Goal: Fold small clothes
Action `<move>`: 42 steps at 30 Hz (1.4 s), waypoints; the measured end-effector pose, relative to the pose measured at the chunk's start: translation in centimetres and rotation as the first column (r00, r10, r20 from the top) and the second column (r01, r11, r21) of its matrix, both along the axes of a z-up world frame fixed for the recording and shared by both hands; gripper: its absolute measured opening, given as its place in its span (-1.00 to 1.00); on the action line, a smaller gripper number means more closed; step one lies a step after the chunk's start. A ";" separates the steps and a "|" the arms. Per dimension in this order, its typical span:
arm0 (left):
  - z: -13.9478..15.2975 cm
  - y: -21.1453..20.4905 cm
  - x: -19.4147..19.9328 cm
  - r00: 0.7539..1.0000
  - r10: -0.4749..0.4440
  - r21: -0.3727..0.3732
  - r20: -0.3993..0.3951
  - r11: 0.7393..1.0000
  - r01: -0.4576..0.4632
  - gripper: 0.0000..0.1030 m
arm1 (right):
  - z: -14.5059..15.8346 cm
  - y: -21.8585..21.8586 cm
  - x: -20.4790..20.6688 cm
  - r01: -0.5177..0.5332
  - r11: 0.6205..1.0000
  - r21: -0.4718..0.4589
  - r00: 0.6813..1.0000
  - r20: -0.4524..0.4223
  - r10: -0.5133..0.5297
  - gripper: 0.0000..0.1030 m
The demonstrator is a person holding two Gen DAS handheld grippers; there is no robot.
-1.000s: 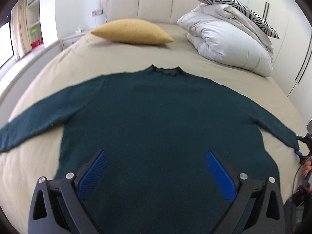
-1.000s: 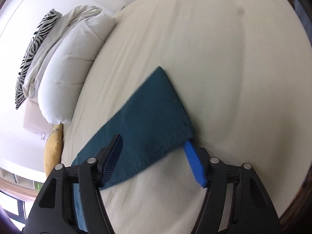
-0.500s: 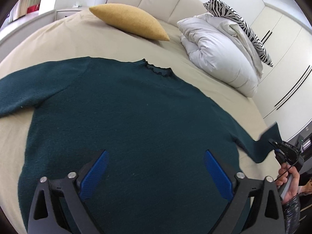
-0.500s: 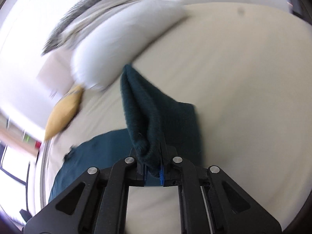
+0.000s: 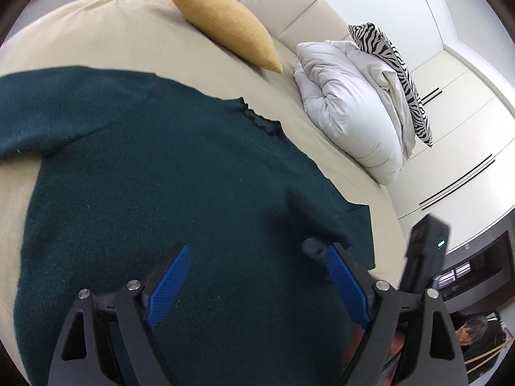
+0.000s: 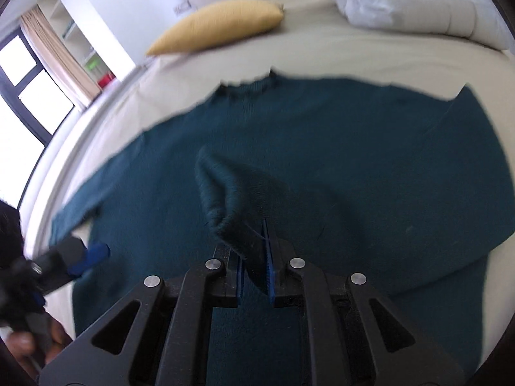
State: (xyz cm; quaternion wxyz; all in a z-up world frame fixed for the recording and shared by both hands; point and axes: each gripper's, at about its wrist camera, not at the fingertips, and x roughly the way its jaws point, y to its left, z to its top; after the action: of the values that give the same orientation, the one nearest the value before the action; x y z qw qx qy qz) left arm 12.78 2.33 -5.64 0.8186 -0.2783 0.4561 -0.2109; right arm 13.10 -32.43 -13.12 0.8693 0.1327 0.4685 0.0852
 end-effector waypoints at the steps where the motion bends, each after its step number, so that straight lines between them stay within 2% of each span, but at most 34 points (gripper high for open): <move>1: -0.3 -0.2 0.2 1.000 -0.006 -0.009 -0.008 1.000 0.006 0.69 | -0.9 0.2 -0.1 0.005 1.000 -0.006 1.000 -0.015 -0.005 -0.70; 4: -1.1 -1.2 1.0 0.999 -0.032 -0.041 -0.034 0.999 0.031 0.69 | -2.3 0.2 -2.5 0.019 1.000 0.023 1.000 0.018 -0.019 -0.61; 6: -1.7 -2.1 1.7 0.997 -0.052 -0.061 -0.054 0.997 0.049 0.69 | -2.0 -0.5 -2.7 0.024 0.998 0.056 0.999 0.029 -0.026 -0.08; 8: -2.4 -3.2 2.6 0.994 -0.068 -0.082 -0.082 0.995 0.061 0.69 | -1.8 -0.6 -3.2 0.024 0.996 0.083 0.998 0.050 -0.028 0.17; 10: -2.9 -4.6 3.5 0.989 -0.104 -0.127 -0.104 0.988 0.091 0.69 | -1.9 -0.2 -4.0 0.021 0.997 0.078 0.997 0.070 -0.027 0.19; 12: -3.4 -6.3 4.3 0.982 -0.142 -0.140 -0.123 0.982 0.124 0.68 | -2.1 -0.2 -4.1 0.010 0.998 0.063 0.998 0.065 -0.014 0.19; 13: -3.6 -7.0 4.7 0.979 -0.157 -0.139 -0.130 0.981 0.139 0.59 | -2.2 -0.4 -4.1 0.009 0.998 0.066 0.998 0.062 -0.013 0.19; 14: -3.9 -7.6 5.1 0.975 -0.172 -0.141 -0.139 0.978 0.153 0.37 | -2.1 -0.9 -4.1 0.008 0.997 0.078 0.998 0.059 -0.013 0.19; 17: -4.8 -8.8 6.0 0.962 -0.201 -0.150 -0.184 0.973 0.174 -0.02 | -2.1 -2.6 -4.7 0.017 0.993 0.121 0.999 0.035 -0.021 0.19; 18: -4.8 -9.0 6.0 0.962 -0.203 -0.131 -0.182 0.975 0.181 -0.09 | -1.9 -3.4 -5.2 0.021 0.990 0.137 0.999 0.034 -0.026 0.19; 19: -4.7 -9.2 6.1 0.963 -0.203 -0.110 -0.178 0.977 0.185 -0.37 | -1.8 -4.2 -5.6 0.022 0.989 0.144 0.999 0.039 -0.027 0.19; 20: -4.7 -9.3 6.2 0.964 -0.199 -0.089 -0.178 0.979 0.186 -0.52 | -1.6 -5.0 -6.2 0.022 0.989 0.146 0.999 0.046 -0.029 0.19; 21: -4.7 -9.3 6.4 0.965 -0.192 -0.072 -0.181 0.981 0.182 -0.76 | -1.4 -5.7 -6.6 0.026 0.988 0.150 0.998 0.051 -0.034 0.19; 22: -4.6 -9.2 6.6 0.966 -0.183 -0.058 -0.183 0.983 0.175 -0.81 | -1.2 -6.6 -7.1 0.035 0.987 0.157 0.997 0.056 -0.044 0.19; 26: -2.7 -9.0 7.8 0.976 -0.172 -0.004 -0.134 0.985 0.173 -0.83 | -0.3 -10.0 -7.8 0.094 0.977 0.192 0.992 0.068 -0.108 0.19; 30: 1.8 -8.3 8.9 0.987 -0.161 0.099 0.005 0.982 0.160 -0.83 | 0.8 -13.1 -7.6 0.162 0.967 0.194 0.979 0.089 -0.182 0.19; 32: 3.6 -7.3 9.2 0.986 -0.146 0.125 0.076 0.983 0.136 -0.83 | 1.2 -14.4 -7.5 0.196 0.959 0.207 0.971 0.097 -0.219 0.19; 34: 4.7 -5.9 9.5 0.982 -0.122 0.161 0.145 0.982 0.098 -0.83 | 1.4 -15.8 -7.2 0.238 0.948 0.212 0.960 0.098 -0.263 0.19; 35: 4.6 -5.1 9.8 0.981 -0.104 0.205 0.164 0.976 0.069 -0.83 | 1.3 -16.6 -6.9 0.262 0.942 0.211 0.953 0.095 -0.287 0.19; 36: 3.9 -4.5 10.2 0.984 -0.092 0.222 0.152 0.973 0.057 -0.83 | 1.3 -17.2 -6.6 0.279 0.938 0.205 0.949 0.090 -0.302 0.19; 39: -0.1 -2.5 11.2 0.997 -0.064 0.239 0.042 0.970 0.052 -0.83 | 0.7 -19.2 -5.4 0.346 0.922 0.175 0.930 0.063 -0.361 0.19; 42: -3.9 -0.8 10.7 0.998 -0.043 0.227 -0.042 0.973 0.051 -0.83 | 0.5 -21.1 -4.0 0.388 0.905 0.173 0.916 0.038 -0.400 0.19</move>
State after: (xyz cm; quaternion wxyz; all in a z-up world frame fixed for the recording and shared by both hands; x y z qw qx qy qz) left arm 23.47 1.52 -9.52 0.8313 -0.1755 0.4988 -0.1712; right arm 9.06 -53.50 -12.65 0.8712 0.2915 0.3918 -0.0498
